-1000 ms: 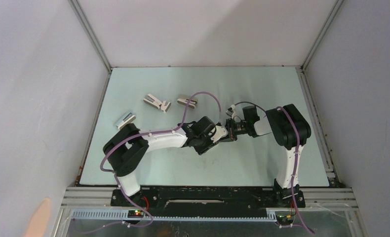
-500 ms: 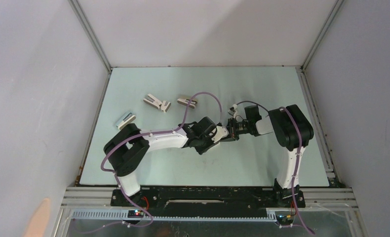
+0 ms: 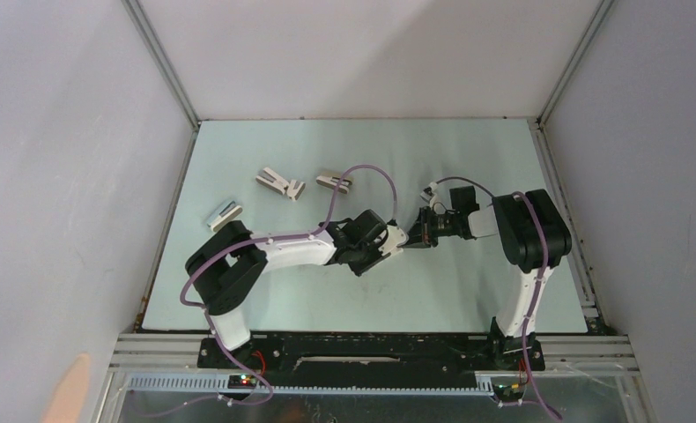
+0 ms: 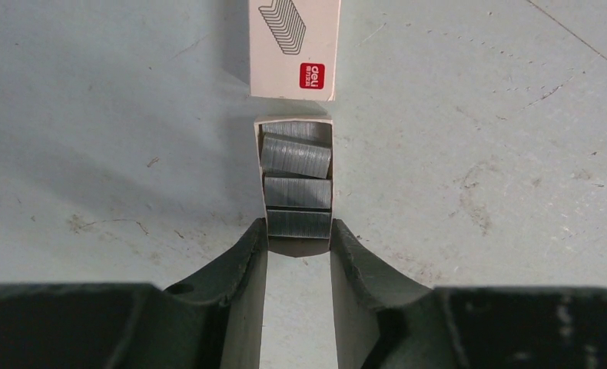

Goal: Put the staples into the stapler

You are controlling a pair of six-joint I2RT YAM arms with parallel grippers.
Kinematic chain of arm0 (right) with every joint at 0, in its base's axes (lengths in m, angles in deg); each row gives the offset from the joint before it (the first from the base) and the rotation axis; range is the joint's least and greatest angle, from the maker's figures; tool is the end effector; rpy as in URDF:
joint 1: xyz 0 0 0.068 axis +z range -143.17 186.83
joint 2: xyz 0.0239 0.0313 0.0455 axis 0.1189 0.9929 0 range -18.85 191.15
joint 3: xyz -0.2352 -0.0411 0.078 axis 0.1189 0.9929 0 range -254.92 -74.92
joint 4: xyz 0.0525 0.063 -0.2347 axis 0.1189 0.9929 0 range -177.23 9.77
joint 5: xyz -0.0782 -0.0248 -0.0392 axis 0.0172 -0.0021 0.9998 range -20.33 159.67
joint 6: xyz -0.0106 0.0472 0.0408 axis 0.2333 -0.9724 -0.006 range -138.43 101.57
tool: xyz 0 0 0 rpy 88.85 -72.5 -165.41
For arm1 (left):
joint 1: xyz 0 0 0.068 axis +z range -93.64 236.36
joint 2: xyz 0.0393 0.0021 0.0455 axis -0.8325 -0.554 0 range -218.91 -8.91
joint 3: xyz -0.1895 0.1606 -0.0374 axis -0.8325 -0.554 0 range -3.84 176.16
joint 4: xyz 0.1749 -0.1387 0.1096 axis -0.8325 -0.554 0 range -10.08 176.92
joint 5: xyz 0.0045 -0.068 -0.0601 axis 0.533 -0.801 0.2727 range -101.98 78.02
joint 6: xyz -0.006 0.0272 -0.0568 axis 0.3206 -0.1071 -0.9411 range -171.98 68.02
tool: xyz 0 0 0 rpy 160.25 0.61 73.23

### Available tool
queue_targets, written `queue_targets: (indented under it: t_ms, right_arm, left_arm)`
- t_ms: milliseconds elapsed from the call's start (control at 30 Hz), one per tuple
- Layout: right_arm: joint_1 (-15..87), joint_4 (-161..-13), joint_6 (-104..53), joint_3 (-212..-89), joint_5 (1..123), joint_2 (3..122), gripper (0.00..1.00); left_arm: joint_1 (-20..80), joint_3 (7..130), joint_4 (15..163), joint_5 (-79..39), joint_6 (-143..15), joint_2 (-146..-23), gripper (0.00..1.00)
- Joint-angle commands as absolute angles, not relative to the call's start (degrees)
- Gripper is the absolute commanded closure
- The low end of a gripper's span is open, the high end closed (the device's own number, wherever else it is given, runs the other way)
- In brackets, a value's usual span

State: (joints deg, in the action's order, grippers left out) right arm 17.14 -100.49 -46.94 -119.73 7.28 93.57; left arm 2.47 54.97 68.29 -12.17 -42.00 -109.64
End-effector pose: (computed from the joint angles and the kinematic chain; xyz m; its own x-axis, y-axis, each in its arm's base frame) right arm 0.2991 0.0982 0.0674 -0.9846 0.0456 -0.1685 -0.1379 0.3888 0.9110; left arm 0.1987 -0.2728 0.1343 -0.3653 0.7948 -0.4847 0.8855 0.4573 0.0824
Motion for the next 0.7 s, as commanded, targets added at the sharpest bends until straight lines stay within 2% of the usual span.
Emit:
queue_targets:
  t_ms: [0,67,233,300,367,533,667]
  right_arm:
    - [16.3,-97.1,-44.0,-119.7,8.8,90.5,0.94]
    - [16.3,-96.4,-43.8,-119.7,9.1,90.1,0.86]
    - [16.1,-94.7,-43.5,-118.9,11.5,86.9,0.62]
    - [16.0,-93.6,-43.1,-117.9,14.1,84.6,0.5]
    - [15.8,-92.2,-42.7,-116.7,17.4,81.8,0.42]
    - [16.6,-87.8,-41.7,-114.4,29.8,72.8,0.26]
    - [19.9,-82.8,-40.3,-114.4,42.8,64.2,0.14]
  left_arm:
    - [1.8,54.2,69.2,-10.6,-41.9,-109.4,0.66]
    - [1.7,54.2,69.5,-10.5,-42.1,-108.9,0.6]
    - [1.7,54.3,70.6,-9.4,-43.9,-105.8,0.38]
    - [1.8,54.8,70.8,-8.5,-45.7,-104.2,0.34]
    - [1.9,55.3,71.1,-7.6,-47.5,-102.6,0.31]
    - [4.7,56.3,71.2,0.2,-57.1,-98.8,0.24]
    - [12.0,54.6,70.5,2.4,-68.1,-95.2,0.21]
